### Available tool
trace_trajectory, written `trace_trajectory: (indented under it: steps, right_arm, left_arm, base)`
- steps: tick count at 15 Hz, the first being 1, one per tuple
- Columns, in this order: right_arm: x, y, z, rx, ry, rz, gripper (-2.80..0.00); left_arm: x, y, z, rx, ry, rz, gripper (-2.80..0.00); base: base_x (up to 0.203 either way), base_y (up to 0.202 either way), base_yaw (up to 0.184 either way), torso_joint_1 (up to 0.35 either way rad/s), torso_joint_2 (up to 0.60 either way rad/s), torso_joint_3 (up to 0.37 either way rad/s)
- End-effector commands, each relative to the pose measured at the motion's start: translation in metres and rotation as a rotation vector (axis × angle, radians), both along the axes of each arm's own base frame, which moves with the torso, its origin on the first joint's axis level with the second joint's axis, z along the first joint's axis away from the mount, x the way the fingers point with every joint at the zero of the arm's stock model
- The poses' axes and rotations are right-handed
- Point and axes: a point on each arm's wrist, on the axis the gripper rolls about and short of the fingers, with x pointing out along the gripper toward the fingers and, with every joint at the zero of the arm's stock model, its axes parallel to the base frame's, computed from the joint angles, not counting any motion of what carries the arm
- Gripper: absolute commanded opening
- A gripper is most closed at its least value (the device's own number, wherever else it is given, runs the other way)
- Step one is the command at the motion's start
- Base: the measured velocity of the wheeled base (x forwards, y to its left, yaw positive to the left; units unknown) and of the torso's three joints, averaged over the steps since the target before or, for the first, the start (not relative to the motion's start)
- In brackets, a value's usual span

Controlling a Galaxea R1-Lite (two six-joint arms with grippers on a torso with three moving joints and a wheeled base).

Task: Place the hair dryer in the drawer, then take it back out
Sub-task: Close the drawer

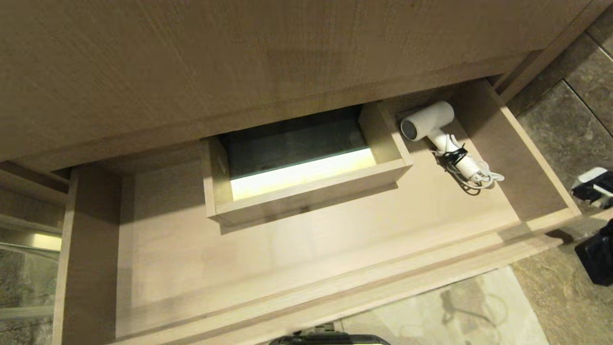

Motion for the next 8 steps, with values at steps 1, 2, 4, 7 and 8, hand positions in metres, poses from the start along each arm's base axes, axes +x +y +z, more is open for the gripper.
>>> trace_trajectory:
  steps: [1, 2, 4, 7, 8]
  right_arm:
    - [0.021, -0.001, 0.024, 0.046, -0.151, 0.010, -2.80]
    - [0.035, -0.002, 0.034, 0.081, -0.225, -0.002, -2.80]
    - [0.059, -0.004, 0.056, 0.141, -0.378, -0.023, -2.80]
    - [0.060, -0.004, 0.064, 0.148, -0.414, -0.028, -2.80]
    - [0.049, -0.003, 0.061, 0.142, -0.375, -0.028, -2.80]
  left_arm:
    - [0.000, 0.000, 0.000, 0.000, 0.002, 0.001, -2.80]
    - [0.000, 0.000, 0.000, 0.000, 0.002, 0.001, -2.80]
    - [0.000, 0.000, 0.000, 0.000, 0.002, 0.000, -2.80]
    - [0.000, 0.000, 0.000, 0.000, 0.002, 0.001, -2.80]
    - [0.000, 0.000, 0.000, 0.000, 0.002, 0.001, -2.80]
  base:
    - [0.000, 0.000, 0.000, 0.000, 0.00, 0.000]
    - [0.000, 0.000, 0.000, 0.000, 0.00, 0.000]
    - [0.000, 0.000, 0.000, 0.000, 0.00, 0.000]
    - [0.000, 0.000, 0.000, 0.000, 0.00, 0.000]
    - [0.000, 0.000, 0.000, 0.000, 0.00, 0.000]
